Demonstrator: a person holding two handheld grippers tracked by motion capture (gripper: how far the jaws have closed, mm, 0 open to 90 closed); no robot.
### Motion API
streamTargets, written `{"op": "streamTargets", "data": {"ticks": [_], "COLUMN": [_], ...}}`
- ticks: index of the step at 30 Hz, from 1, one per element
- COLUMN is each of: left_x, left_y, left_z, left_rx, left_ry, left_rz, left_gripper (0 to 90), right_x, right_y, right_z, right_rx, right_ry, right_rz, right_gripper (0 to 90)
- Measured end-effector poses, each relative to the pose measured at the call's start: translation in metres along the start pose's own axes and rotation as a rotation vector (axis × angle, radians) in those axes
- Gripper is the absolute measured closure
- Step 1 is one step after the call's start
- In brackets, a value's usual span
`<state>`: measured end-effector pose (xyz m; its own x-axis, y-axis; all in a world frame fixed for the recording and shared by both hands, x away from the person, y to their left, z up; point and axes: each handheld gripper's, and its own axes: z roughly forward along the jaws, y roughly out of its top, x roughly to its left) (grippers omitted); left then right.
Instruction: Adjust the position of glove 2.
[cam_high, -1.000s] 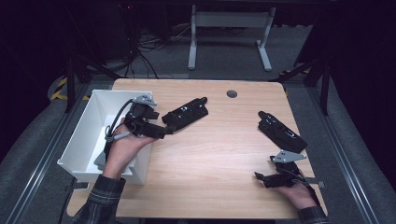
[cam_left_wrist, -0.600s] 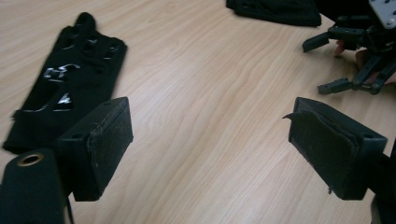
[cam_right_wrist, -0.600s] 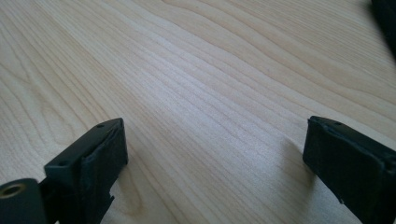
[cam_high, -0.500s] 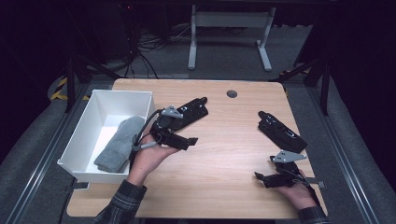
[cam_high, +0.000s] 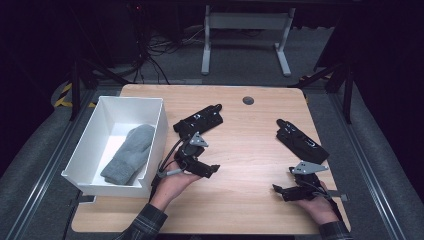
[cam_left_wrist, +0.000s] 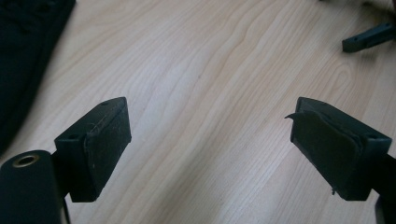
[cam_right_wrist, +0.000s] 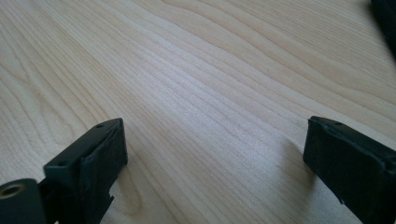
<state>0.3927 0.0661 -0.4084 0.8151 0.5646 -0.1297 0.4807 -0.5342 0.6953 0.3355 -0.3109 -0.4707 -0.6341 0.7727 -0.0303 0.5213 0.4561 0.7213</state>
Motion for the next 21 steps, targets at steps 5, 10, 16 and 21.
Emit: {"op": "streamTargets", "data": {"ticks": [5,10,16,21], "left_x": [0.0,-0.002,-0.002,0.001], "left_y": [-0.014,-0.027,-0.042,-0.049], "left_z": [0.014,0.026,0.035,0.038], "left_rx": [0.032,0.056,0.1,0.106], "left_ry": [0.018,0.045,0.064,0.076], "left_rz": [0.007,0.031,0.055,0.055], "left_gripper": [9.6,3.2,0.0,0.0], "right_x": [0.0,-0.001,-0.008,-0.019], "right_y": [0.0,0.004,0.015,0.023], "right_z": [0.0,-0.007,-0.016,-0.02], "right_rx": [0.002,0.017,-0.009,-0.007], "right_ry": [-0.001,-0.005,-0.005,-0.029], "right_rz": [-0.001,-0.008,-0.02,-0.024], "right_gripper": [8.0,25.3,59.9,87.7]}}
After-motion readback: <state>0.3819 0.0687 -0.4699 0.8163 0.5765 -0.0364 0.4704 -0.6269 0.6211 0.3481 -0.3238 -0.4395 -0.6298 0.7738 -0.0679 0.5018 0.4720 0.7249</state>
